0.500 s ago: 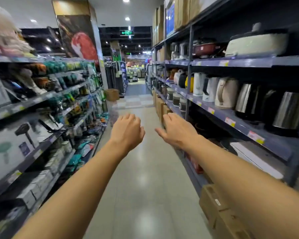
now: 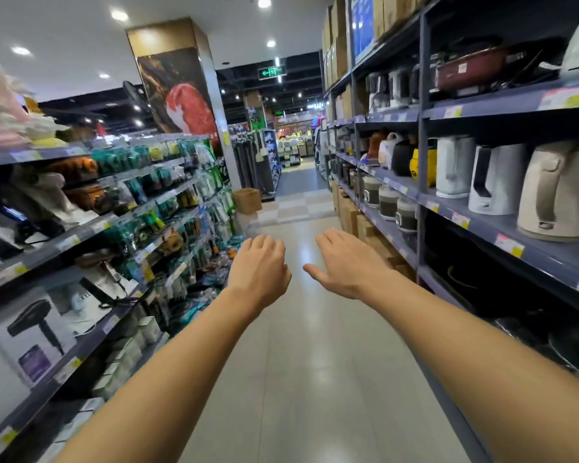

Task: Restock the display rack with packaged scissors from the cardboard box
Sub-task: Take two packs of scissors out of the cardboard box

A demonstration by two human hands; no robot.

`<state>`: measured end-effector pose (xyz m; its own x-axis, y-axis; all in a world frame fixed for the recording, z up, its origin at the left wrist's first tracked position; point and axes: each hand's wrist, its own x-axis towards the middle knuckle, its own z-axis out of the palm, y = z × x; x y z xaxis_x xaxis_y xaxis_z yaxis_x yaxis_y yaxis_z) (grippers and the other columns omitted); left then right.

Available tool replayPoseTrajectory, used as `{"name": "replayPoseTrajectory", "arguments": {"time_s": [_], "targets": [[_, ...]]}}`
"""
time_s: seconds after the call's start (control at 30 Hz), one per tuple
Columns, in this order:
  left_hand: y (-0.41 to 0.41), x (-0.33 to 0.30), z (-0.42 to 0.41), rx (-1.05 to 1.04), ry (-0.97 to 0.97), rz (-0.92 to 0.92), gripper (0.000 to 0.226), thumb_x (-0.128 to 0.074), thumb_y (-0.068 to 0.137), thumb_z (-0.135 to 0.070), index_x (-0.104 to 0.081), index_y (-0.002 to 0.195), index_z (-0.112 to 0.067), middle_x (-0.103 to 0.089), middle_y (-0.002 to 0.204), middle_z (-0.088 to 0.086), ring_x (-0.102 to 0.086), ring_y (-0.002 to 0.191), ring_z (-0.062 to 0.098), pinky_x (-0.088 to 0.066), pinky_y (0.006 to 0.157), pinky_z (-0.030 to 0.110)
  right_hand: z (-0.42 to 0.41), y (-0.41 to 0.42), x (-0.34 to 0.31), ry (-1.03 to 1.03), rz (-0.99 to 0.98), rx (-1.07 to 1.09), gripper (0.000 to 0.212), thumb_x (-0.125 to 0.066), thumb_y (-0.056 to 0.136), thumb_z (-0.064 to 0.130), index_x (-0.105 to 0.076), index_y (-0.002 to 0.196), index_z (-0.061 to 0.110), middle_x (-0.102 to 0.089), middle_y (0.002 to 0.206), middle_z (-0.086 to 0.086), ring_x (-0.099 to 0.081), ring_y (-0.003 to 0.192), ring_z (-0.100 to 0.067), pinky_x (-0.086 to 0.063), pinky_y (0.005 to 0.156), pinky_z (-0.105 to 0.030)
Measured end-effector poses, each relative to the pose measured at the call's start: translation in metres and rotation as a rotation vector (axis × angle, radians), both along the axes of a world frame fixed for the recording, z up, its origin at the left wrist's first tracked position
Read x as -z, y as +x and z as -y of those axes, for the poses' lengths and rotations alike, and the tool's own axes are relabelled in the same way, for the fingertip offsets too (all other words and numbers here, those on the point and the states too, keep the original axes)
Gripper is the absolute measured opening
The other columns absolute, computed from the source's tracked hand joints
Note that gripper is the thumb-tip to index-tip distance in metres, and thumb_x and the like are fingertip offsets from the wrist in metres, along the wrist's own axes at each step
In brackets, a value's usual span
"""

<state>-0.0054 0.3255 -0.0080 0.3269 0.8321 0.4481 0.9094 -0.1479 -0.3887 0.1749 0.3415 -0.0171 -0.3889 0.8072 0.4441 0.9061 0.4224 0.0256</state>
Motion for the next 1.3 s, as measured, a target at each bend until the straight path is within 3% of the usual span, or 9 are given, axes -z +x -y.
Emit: {"name": "replayPoseTrajectory", "arguments": {"time_s": [0.63,0.87,1.2,1.3], "targets": [[-0.140,-0.005,-0.444,-0.105,0.025,0.088,0.030,-0.041,0.093,-0.034,-0.053,0.110,-0.012,-0.059,0.112,0.009,-0.053,0.109,0.027,-0.042,0.095,0.036,-0.456,-0.122,0.007,-0.106,0.041,-0.070,0.058,-0.039,0.096,0.055,-0.043,0.131,0.010,-0.050,0.133,-0.010,-0.046,0.122,-0.027,-0.041,0.094,-0.037],[-0.200,-0.018,-0.617,-0.130,0.032,0.111,0.036,-0.040,0.095,-0.037,-0.055,0.115,-0.011,-0.060,0.116,0.009,-0.053,0.112,0.027,-0.041,0.098,0.037,-0.628,-0.196,-0.010,-0.152,-0.104,-0.103,0.057,-0.040,0.095,0.055,-0.043,0.131,0.010,-0.050,0.131,-0.009,-0.047,0.119,-0.026,-0.044,0.097,-0.042],[-0.224,0.012,-0.868,-0.204,-0.078,0.092,0.042,-0.040,0.097,-0.040,-0.055,0.122,-0.008,-0.059,0.122,0.013,-0.052,0.118,0.030,-0.039,0.099,0.040,-0.893,-0.216,0.012,-0.180,-0.007,-0.089,0.060,-0.039,0.095,0.056,-0.040,0.135,0.012,-0.044,0.142,-0.009,-0.043,0.129,-0.026,-0.040,0.100,-0.040],[-0.223,0.004,-0.953,-0.206,-0.093,0.061,0.043,-0.040,0.098,-0.040,-0.056,0.122,-0.008,-0.060,0.122,0.014,-0.053,0.117,0.031,-0.040,0.098,0.040,-0.988,-0.215,0.011,-0.185,-0.038,-0.077,0.058,-0.039,0.095,0.056,-0.042,0.130,0.010,-0.048,0.136,-0.010,-0.046,0.124,-0.027,-0.040,0.097,-0.040]]}}
